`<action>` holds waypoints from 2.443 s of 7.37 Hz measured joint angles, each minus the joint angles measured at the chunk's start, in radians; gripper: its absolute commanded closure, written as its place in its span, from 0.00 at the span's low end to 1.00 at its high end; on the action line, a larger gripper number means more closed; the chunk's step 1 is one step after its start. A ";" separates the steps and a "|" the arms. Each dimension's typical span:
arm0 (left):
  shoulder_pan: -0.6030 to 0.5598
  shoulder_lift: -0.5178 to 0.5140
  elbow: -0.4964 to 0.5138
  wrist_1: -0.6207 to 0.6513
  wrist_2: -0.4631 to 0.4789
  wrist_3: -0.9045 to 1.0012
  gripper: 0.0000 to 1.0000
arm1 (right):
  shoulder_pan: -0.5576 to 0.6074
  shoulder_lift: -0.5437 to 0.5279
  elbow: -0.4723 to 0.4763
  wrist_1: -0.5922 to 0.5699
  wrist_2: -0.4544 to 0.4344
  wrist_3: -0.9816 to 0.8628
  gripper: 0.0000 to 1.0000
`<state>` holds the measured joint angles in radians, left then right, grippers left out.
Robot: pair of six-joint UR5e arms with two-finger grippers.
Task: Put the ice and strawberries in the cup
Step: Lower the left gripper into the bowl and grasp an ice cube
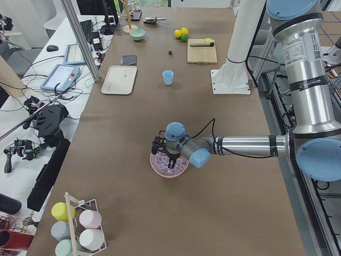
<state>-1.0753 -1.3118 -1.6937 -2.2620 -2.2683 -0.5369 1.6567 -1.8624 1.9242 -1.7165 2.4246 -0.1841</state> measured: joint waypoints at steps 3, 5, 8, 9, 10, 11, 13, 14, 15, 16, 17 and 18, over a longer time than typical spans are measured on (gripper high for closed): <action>-0.019 0.004 -0.046 0.022 -0.021 0.001 1.00 | 0.000 -0.002 0.002 -0.003 0.001 0.000 0.00; -0.060 0.004 -0.098 0.076 -0.065 0.010 1.00 | 0.000 -0.008 0.002 -0.005 0.006 0.000 0.00; -0.100 -0.010 -0.171 0.181 -0.098 0.014 1.00 | 0.000 -0.019 0.003 -0.003 0.020 0.000 0.00; -0.105 -0.029 -0.177 0.214 -0.095 0.015 1.00 | 0.000 -0.022 0.002 -0.003 0.020 0.000 0.00; -0.108 -0.044 -0.171 0.233 -0.080 0.030 0.67 | 0.000 -0.025 0.004 -0.002 0.020 0.000 0.00; -0.109 -0.053 -0.155 0.239 -0.054 0.054 0.46 | 0.000 -0.030 0.006 -0.002 0.020 0.000 0.00; -0.107 -0.058 -0.140 0.240 -0.008 0.064 0.43 | 0.000 -0.036 0.009 -0.001 0.021 0.000 0.00; -0.102 -0.058 -0.140 0.239 0.001 0.061 0.43 | 0.000 -0.037 0.010 -0.001 0.021 0.000 0.00; -0.096 -0.058 -0.141 0.238 0.003 0.062 0.43 | 0.000 -0.038 0.010 -0.001 0.021 0.000 0.00; -0.082 -0.058 -0.140 0.221 0.004 0.067 0.43 | 0.000 -0.038 0.010 -0.001 0.021 0.000 0.00; -0.055 -0.057 -0.132 0.173 0.005 0.072 0.43 | 0.000 -0.038 0.010 -0.001 0.021 0.000 0.00; -0.024 -0.054 -0.114 0.106 0.003 0.074 0.44 | 0.000 -0.038 0.010 0.000 0.020 0.000 0.00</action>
<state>-1.0988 -1.3654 -1.8080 -2.1558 -2.2651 -0.4629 1.6567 -1.9006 1.9343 -1.7167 2.4448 -0.1841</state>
